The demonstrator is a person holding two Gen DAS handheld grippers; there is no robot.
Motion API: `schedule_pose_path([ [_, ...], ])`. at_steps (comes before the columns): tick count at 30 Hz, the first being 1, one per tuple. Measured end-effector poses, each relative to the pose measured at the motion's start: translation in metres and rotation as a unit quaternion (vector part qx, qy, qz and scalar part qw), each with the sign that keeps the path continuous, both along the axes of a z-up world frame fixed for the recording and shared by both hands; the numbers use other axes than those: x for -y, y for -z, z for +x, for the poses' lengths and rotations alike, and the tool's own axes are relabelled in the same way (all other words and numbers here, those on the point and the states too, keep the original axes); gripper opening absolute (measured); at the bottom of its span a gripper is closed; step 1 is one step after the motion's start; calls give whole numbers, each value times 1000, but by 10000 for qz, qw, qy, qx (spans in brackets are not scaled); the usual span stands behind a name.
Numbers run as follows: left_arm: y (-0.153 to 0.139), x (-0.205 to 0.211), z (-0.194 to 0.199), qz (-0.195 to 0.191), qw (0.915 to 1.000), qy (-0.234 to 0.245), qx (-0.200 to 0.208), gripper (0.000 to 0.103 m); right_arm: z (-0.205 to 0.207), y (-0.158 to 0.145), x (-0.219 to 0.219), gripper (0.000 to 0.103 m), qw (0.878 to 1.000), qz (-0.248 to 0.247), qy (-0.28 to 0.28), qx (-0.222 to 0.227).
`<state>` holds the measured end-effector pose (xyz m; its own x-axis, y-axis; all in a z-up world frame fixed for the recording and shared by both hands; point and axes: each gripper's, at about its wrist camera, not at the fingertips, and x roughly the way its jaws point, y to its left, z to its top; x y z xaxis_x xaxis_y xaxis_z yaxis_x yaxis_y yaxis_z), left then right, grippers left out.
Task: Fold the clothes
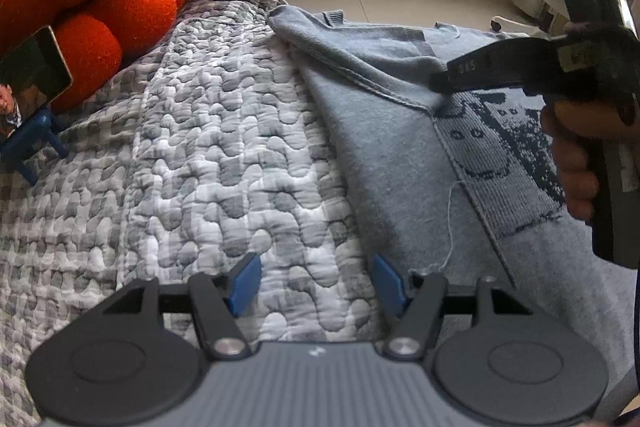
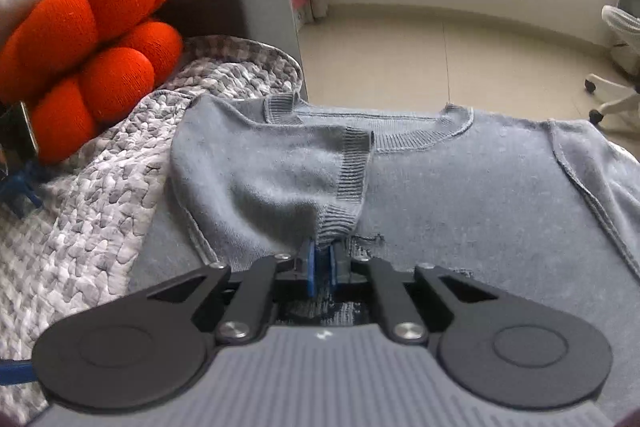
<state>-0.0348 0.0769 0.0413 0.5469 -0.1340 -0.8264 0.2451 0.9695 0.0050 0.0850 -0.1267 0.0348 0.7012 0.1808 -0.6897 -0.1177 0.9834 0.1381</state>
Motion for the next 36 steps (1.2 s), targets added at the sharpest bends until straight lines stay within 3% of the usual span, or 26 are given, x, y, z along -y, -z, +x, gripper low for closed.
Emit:
schedule_pose_path([
  [4, 0, -3, 0, 9, 10000, -27, -13, 64, -4, -14, 6, 11, 9995, 208, 73, 240],
  [8, 1, -1, 1, 60, 10000, -26, -8, 64, -1, -3, 1, 11, 9997, -201, 105, 7],
  [11, 1, -1, 0, 77, 10000, -19, 0, 64, -5, -3, 4, 14, 9995, -187, 243, 114],
  [13, 1, -2, 1, 53, 10000, -32, -9, 64, -8, -11, 7, 23, 9991, -158, 319, 246],
  [18, 1, -2, 1, 54, 10000, -33, -12, 64, -6, -4, 13, 23, 9981, -337, 493, 121],
  [27, 0, -3, 1, 9, 10000, -86, -23, 64, -16, -13, 14, 23, 9996, 172, 167, 170],
  [36, 0, -5, 2, 6, 9998, -172, -33, 64, -13, -8, 19, 23, 9989, 399, 228, -13],
])
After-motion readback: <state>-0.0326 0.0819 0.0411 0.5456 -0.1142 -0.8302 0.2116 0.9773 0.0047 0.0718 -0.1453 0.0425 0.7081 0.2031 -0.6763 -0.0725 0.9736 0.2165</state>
